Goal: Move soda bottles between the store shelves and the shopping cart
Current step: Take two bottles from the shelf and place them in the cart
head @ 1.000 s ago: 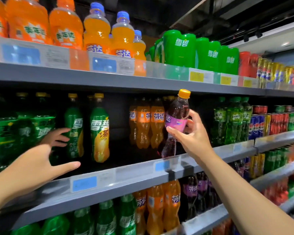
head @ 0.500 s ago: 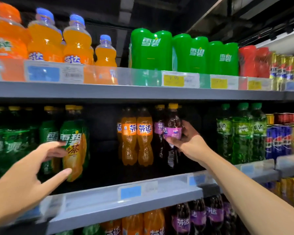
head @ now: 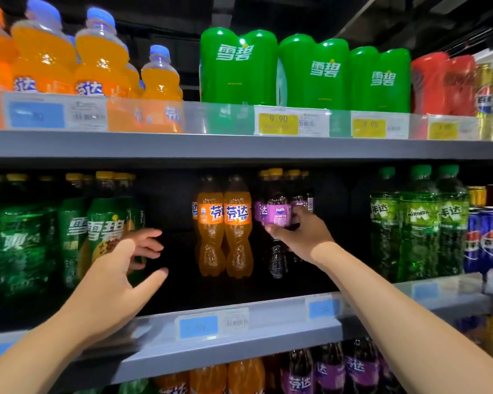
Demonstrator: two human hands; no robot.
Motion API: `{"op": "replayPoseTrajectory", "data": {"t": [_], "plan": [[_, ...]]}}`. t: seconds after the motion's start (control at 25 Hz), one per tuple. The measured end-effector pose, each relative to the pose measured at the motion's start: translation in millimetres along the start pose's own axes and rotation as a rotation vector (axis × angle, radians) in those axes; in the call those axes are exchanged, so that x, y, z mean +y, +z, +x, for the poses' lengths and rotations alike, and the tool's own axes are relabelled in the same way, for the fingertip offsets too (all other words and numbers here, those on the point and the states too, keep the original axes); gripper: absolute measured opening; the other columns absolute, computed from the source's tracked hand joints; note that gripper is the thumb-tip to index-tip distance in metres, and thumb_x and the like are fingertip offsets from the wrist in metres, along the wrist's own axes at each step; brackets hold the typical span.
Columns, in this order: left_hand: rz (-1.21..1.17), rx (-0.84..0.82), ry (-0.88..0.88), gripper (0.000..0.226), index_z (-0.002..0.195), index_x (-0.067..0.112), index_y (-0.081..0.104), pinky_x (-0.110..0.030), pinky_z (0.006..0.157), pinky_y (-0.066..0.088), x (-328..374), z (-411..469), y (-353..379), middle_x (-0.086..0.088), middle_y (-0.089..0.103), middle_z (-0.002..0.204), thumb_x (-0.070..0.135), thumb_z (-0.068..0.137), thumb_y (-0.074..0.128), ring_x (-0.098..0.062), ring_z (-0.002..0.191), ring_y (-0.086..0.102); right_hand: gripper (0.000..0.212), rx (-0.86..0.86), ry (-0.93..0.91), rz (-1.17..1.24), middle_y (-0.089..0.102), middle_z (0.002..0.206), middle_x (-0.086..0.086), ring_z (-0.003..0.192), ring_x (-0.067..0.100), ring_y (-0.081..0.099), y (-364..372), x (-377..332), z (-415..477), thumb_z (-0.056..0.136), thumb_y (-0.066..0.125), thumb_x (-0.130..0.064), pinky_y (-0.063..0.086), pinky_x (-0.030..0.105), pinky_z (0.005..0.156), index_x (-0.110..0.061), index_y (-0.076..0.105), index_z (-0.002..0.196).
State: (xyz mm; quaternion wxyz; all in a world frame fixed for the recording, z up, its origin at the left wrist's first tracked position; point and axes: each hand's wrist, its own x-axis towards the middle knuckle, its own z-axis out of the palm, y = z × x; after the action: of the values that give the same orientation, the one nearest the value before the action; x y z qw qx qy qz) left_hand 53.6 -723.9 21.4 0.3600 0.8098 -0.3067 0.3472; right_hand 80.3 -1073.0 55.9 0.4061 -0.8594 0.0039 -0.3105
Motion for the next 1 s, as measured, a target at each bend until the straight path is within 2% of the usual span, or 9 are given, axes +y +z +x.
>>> {"op": "replayPoseTrajectory", "data": {"t": [0.12, 0.24, 0.32, 0.48, 0.64, 0.72, 0.84, 0.92, 1.0], "plan": [[0.013, 0.001, -0.016, 0.053, 0.123, 0.034, 0.052, 0.000, 0.079, 0.045, -4, 0, 0, 0.027, 0.060, 0.109, 0.016, 0.082, 0.079, 0.011, 0.103, 0.058, 0.065, -0.032, 0.029, -0.016, 0.063, 0.114, -0.013, 0.110, 0.014, 0.060, 0, 5, -3, 0.078, 0.078, -0.058, 0.044, 0.027, 0.088, -0.031, 0.054, 0.132], [0.030, -0.010, -0.028, 0.056, 0.125, 0.036, 0.049, -0.005, 0.075, 0.048, -7, 0, 1, 0.031, 0.058, 0.110, 0.019, 0.081, 0.080, 0.007, 0.102, 0.060, 0.075, -0.101, 0.097, -0.081, 0.059, 0.110, -0.012, 0.103, 0.014, 0.058, 1, 11, -6, 0.074, 0.084, -0.050, 0.043, 0.023, 0.079, -0.027, 0.049, 0.136], [0.027, -0.008, -0.038, 0.058, 0.126, 0.038, 0.047, -0.007, 0.072, 0.050, -8, 0, 1, 0.030, 0.058, 0.109, 0.021, 0.081, 0.080, 0.005, 0.099, 0.062, 0.077, -0.087, 0.111, -0.121, 0.061, 0.113, -0.009, 0.103, 0.017, 0.059, 2, 13, -8, 0.073, 0.086, -0.046, 0.043, 0.021, 0.073, -0.025, 0.047, 0.136], [0.035, -0.008, -0.060, 0.063, 0.127, 0.043, 0.042, -0.016, 0.066, 0.053, -6, 4, 1, 0.025, 0.063, 0.104, 0.024, 0.081, 0.080, 0.006, 0.097, 0.063, 0.081, -0.056, 0.113, -0.171, 0.062, 0.129, -0.005, 0.119, 0.025, 0.061, 2, 13, -11, 0.070, 0.083, -0.058, 0.046, 0.028, 0.084, -0.027, 0.046, 0.135], [0.021, -0.015, -0.073, 0.063, 0.128, 0.040, 0.042, -0.016, 0.066, 0.052, -5, 4, 1, 0.019, 0.064, 0.104, 0.022, 0.082, 0.080, 0.006, 0.095, 0.064, 0.057, -0.062, 0.160, -0.099, 0.061, 0.118, -0.007, 0.104, 0.020, 0.063, -1, 11, -11, 0.077, 0.080, -0.040, 0.058, 0.037, 0.087, -0.030, 0.048, 0.123], [0.015, -0.024, -0.071, 0.062, 0.128, 0.040, 0.043, -0.011, 0.067, 0.051, -4, 4, 1, 0.017, 0.064, 0.104, 0.022, 0.082, 0.079, 0.005, 0.095, 0.063, 0.066, -0.062, 0.150, -0.126, 0.062, 0.124, -0.004, 0.107, 0.020, 0.061, 1, 10, -12, 0.075, 0.084, -0.043, 0.054, 0.032, 0.087, -0.028, 0.048, 0.128], [0.015, -0.028, -0.076, 0.061, 0.128, 0.040, 0.043, -0.017, 0.065, 0.051, -3, 4, 0, 0.016, 0.064, 0.103, 0.023, 0.082, 0.079, 0.004, 0.094, 0.064, 0.089, -0.091, 0.128, -0.187, 0.059, 0.136, -0.004, 0.122, 0.025, 0.059, 6, 8, -16, 0.070, 0.084, -0.058, 0.048, 0.033, 0.091, -0.026, 0.042, 0.141], [0.011, -0.030, -0.077, 0.061, 0.127, 0.040, 0.043, -0.017, 0.065, 0.051, -3, 4, 0, 0.015, 0.064, 0.103, 0.023, 0.082, 0.079, 0.004, 0.094, 0.064, 0.080, -0.121, 0.129, -0.170, 0.059, 0.132, -0.006, 0.112, 0.020, 0.060, 5, 8, -16, 0.074, 0.082, -0.053, 0.049, 0.031, 0.088, -0.029, 0.042, 0.139], [0.009, -0.034, -0.075, 0.060, 0.127, 0.041, 0.043, -0.015, 0.065, 0.051, -3, 3, -1, 0.016, 0.064, 0.103, 0.023, 0.082, 0.080, 0.004, 0.093, 0.064, 0.065, -0.127, 0.131, -0.128, 0.059, 0.117, -0.012, 0.099, 0.014, 0.059, 3, 6, -16, 0.078, 0.080, -0.040, 0.053, 0.032, 0.089, -0.033, 0.044, 0.132]]}}
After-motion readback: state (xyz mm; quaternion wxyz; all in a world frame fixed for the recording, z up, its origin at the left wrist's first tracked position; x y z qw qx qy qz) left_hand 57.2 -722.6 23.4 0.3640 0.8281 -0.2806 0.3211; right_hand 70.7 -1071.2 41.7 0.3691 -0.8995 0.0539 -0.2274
